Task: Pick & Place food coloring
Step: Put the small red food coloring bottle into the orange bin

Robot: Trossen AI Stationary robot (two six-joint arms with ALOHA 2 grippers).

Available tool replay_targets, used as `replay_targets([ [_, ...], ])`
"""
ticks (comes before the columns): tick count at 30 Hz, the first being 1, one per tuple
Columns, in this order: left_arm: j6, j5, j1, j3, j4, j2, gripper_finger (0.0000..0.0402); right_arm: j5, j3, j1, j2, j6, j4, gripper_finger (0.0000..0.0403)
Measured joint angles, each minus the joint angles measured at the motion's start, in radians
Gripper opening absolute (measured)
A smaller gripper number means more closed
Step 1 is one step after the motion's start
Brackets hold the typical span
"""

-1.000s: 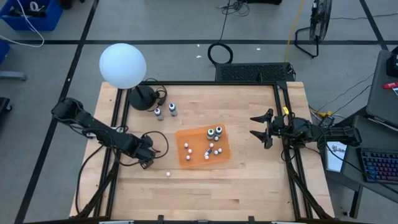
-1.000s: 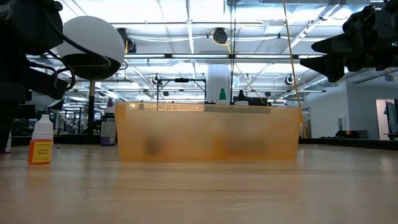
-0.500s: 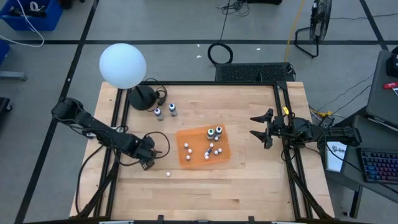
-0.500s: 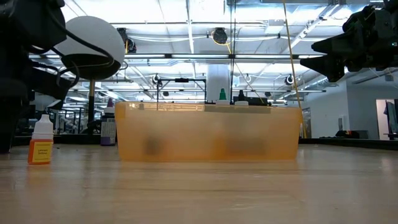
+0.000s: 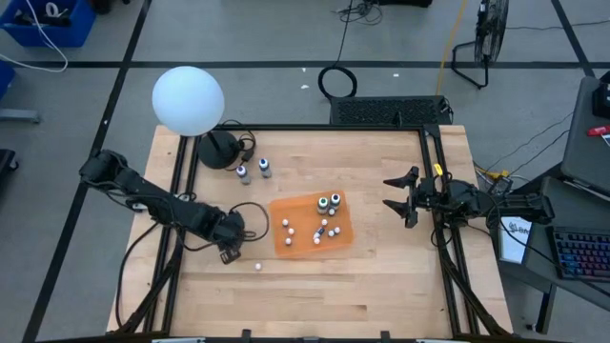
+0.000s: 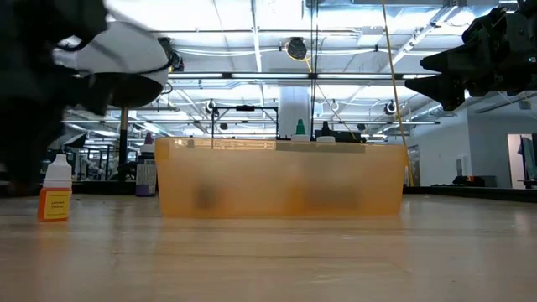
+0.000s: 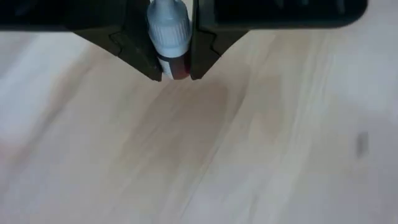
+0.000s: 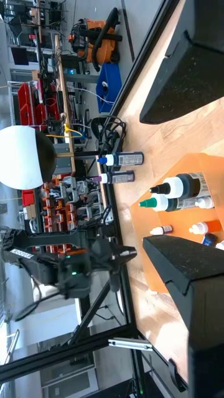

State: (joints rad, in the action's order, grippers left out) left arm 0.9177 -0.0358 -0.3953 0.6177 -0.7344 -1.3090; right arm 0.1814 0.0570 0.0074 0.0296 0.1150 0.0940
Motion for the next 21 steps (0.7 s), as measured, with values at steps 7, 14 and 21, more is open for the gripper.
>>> replay_targets([
  [7,-0.339,-0.048,0.074,0.277,0.014,0.001,0.0065,0.000,0.000,0.000,0.000,0.000,0.000,0.0293],
  [14,-0.621,-0.072,0.191,0.581,-0.030,-0.052,0.0065,0.000,0.000,0.000,0.000,0.000,0.000,0.0293],
  [21,-0.747,-0.031,0.329,0.737,-0.126,-0.250,0.0065,0.000,0.000,0.000,0.000,0.000,0.000,0.0293],
])
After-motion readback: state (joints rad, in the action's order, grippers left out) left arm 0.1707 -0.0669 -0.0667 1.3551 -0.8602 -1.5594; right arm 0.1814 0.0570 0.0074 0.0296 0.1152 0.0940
